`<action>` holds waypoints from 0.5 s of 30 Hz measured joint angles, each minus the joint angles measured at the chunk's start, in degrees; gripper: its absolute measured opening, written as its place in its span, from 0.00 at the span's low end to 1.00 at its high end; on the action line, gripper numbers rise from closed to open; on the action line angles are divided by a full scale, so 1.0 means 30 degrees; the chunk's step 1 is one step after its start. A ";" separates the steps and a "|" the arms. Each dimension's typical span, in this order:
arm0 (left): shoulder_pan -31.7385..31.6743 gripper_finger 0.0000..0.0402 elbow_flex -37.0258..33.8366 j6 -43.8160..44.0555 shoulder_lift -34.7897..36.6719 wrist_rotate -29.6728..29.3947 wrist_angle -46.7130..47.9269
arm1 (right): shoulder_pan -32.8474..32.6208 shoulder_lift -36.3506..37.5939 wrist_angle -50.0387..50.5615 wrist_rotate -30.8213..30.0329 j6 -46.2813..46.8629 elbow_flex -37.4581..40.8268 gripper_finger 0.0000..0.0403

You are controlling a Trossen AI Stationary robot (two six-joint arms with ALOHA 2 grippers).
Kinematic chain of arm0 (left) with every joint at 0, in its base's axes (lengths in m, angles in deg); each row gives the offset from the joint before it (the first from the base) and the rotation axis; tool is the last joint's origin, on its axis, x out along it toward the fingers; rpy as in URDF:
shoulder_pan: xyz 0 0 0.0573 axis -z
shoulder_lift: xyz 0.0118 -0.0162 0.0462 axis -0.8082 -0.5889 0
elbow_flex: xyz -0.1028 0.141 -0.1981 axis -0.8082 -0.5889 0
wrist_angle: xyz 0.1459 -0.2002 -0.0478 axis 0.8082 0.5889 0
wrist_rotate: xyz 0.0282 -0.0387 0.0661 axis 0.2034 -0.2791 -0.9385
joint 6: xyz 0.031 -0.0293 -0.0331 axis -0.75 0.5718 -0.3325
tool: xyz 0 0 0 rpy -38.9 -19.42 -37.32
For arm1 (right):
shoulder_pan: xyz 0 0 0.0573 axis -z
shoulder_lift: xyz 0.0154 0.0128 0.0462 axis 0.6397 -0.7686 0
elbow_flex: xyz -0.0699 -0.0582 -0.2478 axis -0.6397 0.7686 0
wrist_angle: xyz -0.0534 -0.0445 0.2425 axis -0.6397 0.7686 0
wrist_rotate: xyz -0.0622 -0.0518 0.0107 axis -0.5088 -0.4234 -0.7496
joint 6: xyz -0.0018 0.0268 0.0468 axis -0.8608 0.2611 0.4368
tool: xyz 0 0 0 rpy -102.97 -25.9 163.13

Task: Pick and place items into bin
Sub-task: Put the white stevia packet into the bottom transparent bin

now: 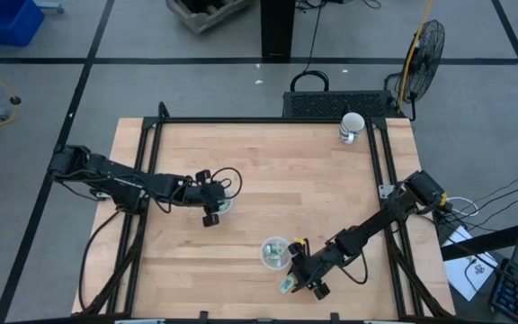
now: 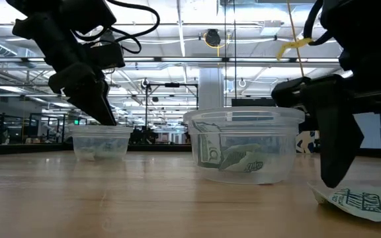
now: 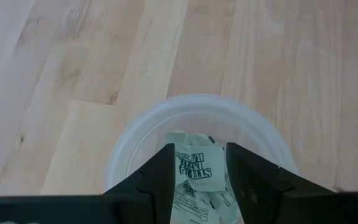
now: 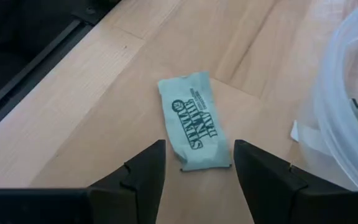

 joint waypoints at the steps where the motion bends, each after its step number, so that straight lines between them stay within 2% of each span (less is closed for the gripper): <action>1: 0.0002 0.37 0.0000 -0.0004 0.0000 0.0000 -0.0015 | 0.0000 -0.0013 0.0011 -0.0065 0.0001 -0.0004 0.46; 10: 0.0000 0.37 0.0000 -0.0217 0.0000 0.0015 -0.0013 | -0.0007 -0.0066 0.0628 -0.0414 0.0147 -0.0049 0.44; 15: 0.0000 0.37 0.0000 -0.0664 0.0000 0.0003 -0.0019 | -0.0007 -0.0074 0.0622 -0.0359 0.0168 -0.0048 0.38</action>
